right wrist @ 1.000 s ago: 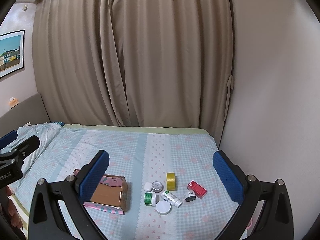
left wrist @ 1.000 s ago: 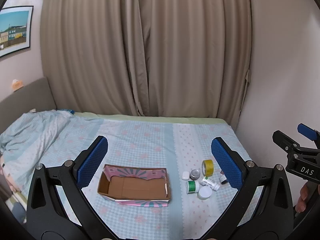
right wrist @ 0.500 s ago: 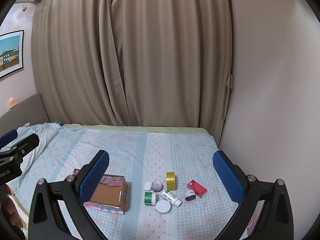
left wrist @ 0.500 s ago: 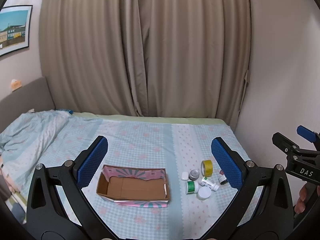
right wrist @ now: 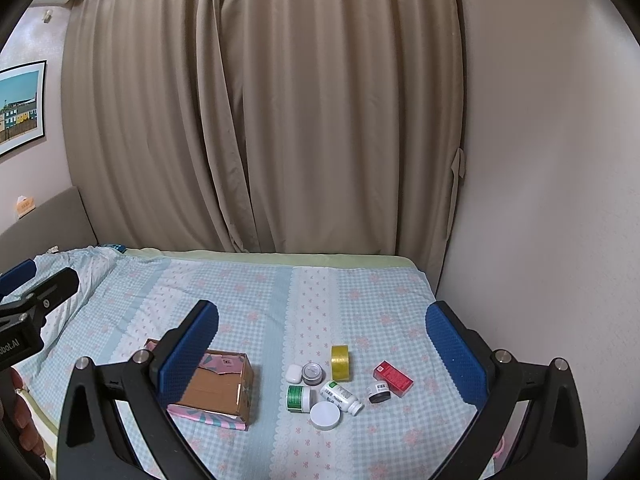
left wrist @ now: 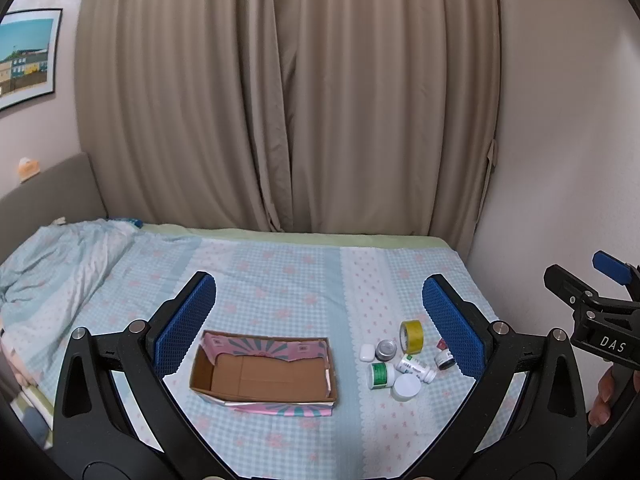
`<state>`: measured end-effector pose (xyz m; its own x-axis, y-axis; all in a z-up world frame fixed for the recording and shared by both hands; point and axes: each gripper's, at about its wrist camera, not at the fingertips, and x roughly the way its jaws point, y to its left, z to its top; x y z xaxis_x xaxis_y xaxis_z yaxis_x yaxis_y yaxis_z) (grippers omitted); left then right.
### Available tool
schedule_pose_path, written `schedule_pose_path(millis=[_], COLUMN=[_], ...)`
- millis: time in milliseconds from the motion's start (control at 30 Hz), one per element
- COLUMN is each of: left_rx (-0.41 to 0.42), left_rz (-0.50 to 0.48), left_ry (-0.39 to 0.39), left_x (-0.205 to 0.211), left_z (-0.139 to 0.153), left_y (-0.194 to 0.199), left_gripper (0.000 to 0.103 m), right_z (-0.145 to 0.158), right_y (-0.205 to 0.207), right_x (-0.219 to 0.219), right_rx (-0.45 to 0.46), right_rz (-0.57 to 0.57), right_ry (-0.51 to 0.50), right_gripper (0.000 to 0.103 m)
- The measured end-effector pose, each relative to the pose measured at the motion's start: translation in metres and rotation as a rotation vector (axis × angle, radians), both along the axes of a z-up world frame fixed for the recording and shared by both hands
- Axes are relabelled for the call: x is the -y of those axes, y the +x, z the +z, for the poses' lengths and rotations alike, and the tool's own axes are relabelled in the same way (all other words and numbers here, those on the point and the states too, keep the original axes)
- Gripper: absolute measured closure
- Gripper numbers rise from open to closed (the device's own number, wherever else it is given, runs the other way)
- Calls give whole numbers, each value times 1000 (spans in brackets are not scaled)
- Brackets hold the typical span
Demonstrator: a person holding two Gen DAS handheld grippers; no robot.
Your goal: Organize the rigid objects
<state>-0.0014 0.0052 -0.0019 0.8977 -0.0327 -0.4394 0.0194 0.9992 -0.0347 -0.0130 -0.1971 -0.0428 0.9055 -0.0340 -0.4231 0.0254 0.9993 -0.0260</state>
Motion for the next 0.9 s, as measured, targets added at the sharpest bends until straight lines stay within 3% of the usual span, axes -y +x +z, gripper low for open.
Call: schedule_pose_path(millis=[533, 733, 900], left_rx=[-20, -100, -201], left_rz=[0, -18, -18], left_ry=[-35, -82, -82], left_x=[-6, 5, 33], left_z=[-7, -24, -61], left_y=[12, 44, 80], left_gripper=[1, 1, 1], right_z=[-1, 1, -10], right_y=[0, 11, 30], right_x=[0, 15, 46], right_rx=[6, -19, -72], right_rz=[3, -40, -75], right_ry=[13, 6, -32], right_gripper=[0, 0, 0])
